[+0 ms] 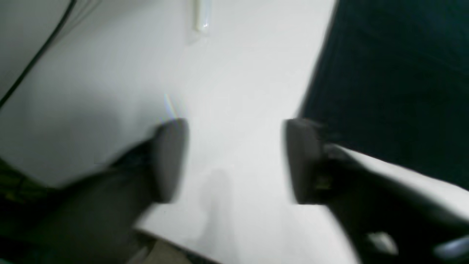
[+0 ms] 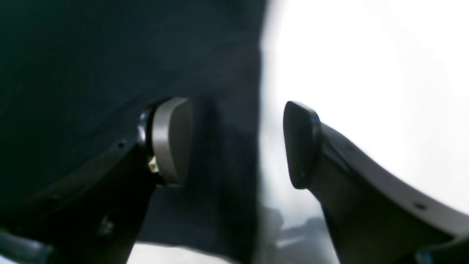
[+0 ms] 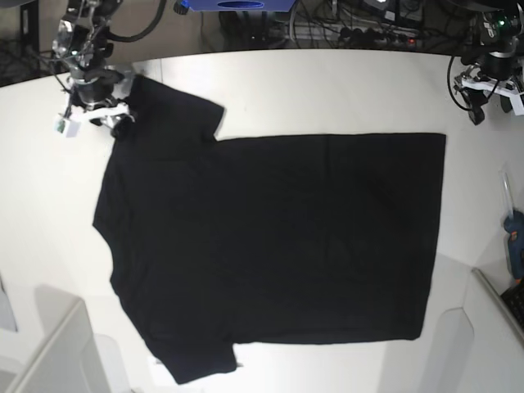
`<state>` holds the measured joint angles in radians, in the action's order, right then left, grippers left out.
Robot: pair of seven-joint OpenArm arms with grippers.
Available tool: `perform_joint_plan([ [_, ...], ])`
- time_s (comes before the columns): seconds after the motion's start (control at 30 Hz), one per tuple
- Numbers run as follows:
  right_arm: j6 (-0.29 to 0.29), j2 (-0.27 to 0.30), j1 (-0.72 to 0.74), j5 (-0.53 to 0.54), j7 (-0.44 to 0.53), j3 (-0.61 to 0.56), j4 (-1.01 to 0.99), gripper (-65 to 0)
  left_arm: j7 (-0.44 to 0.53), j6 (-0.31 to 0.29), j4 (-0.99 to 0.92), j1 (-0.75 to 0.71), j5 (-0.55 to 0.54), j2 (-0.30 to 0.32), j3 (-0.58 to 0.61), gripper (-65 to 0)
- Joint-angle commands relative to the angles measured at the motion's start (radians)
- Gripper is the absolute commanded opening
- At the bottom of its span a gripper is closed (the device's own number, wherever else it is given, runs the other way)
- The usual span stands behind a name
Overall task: Fold the T-shirt properly
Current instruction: 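Lower both grippers onto the shirt's shoulder corners and grasp them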
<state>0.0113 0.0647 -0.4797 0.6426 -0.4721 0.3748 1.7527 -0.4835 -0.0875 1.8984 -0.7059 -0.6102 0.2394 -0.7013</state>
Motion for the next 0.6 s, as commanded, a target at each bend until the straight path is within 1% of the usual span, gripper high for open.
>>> perform_joint_plan([
  [0.0, -0.007, 0.027, 0.009, 0.03, 0.017, 0.005, -0.012, -27.8, 0.024, -0.008, 0.014, -0.007, -0.003, 0.007, -0.007, -11.8],
  [0.07, -0.007, 0.067, 0.011, 0.099, 0.009, 0.002, -0.063, -27.9, 0.024, -0.016, 0.014, 0.004, -0.004, 0.002, -0.004, -5.4],
  [0.1, -0.007, 0.079, 0.009, 0.138, -0.006, 0.002, -0.079, -27.9, 0.024, -0.016, 0.013, 0.015, -0.004, 0.002, -0.004, -4.6],
  [0.17, -0.007, 0.083, 0.009, 0.185, -0.038, 0.002, -0.089, -28.1, 0.022, -0.019, -0.024, 0.029, -0.017, 0.002, -0.004, -6.6],
  [0.23, -0.007, 0.082, 0.009, 0.188, -0.055, 0.0, -0.084, -28.1, 0.022, -0.022, -0.083, 0.05, -0.086, 0.01, -0.004, -9.1],
  [0.27, -0.007, 0.082, 0.011, 0.188, -0.064, 0.0, -0.087, -28.1, 0.013, -0.022, -0.119, 0.059, -0.138, 0.011, -0.004, -9.7],
  [0.3, -0.009, 0.082, 0.012, 0.188, -0.072, -0.001, -0.089, -28.1, -0.016, -0.022, -0.153, 0.071, -0.184, 0.013, -0.004, -9.9],
  [0.37, -0.009, 0.083, 0.012, 0.188, -0.084, -0.027, -0.092, -28.1, -0.093, -0.022, -0.213, 0.104, -0.258, 0.042, -0.01, -10.2],
  [0.4, -0.018, 0.086, 0.012, 0.188, -0.086, -0.052, -0.092, -28.1, -0.128, -0.022, -0.242, 0.122, -0.282, 0.054, -0.01, -10.2],
  [0.47, -0.047, 0.086, 0.008, 0.187, -0.086, -0.083, -0.093, -28.1, -0.168, -0.022, -0.268, 0.151, -0.291, 0.058, -0.007, -10.2],
  [0.57, -0.05, 0.083, 0.005, 0.187, -0.087, -0.095, -0.118, -28.2, -0.175, -0.022, -0.27, 0.179, -0.291, 0.058, -0.002, -10.2],
])
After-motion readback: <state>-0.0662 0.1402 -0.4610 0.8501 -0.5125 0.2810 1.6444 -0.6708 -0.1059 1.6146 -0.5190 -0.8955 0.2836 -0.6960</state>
